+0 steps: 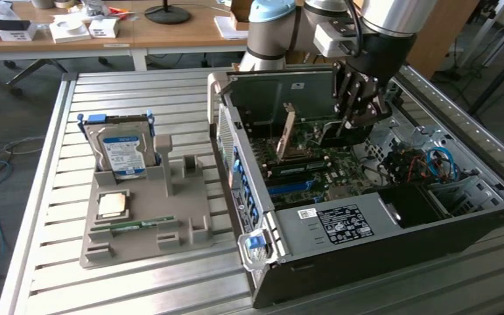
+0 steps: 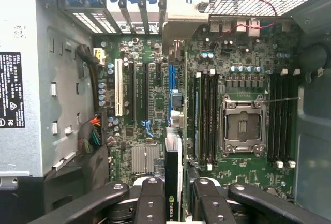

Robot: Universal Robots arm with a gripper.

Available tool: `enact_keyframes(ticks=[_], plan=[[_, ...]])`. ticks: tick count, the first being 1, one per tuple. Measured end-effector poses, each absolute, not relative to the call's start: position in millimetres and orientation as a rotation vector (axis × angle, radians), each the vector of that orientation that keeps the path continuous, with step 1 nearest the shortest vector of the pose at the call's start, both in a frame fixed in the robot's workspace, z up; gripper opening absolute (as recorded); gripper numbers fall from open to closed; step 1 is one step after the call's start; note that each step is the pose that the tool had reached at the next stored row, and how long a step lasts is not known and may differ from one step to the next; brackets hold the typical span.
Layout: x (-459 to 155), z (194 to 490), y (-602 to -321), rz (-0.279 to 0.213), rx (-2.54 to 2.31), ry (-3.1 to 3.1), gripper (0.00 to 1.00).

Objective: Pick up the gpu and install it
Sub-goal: 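Insert the gpu into the slot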

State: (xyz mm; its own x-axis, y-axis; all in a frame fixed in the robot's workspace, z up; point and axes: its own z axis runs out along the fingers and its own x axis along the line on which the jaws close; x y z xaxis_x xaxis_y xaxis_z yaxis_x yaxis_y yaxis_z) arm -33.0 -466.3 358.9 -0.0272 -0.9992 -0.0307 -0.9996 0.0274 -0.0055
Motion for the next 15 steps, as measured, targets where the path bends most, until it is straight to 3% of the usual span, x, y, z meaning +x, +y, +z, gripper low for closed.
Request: enact_keyframes(ticks=[15], plan=[[-34, 339, -466, 0.027, -2.173, 2.233, 0.26]])
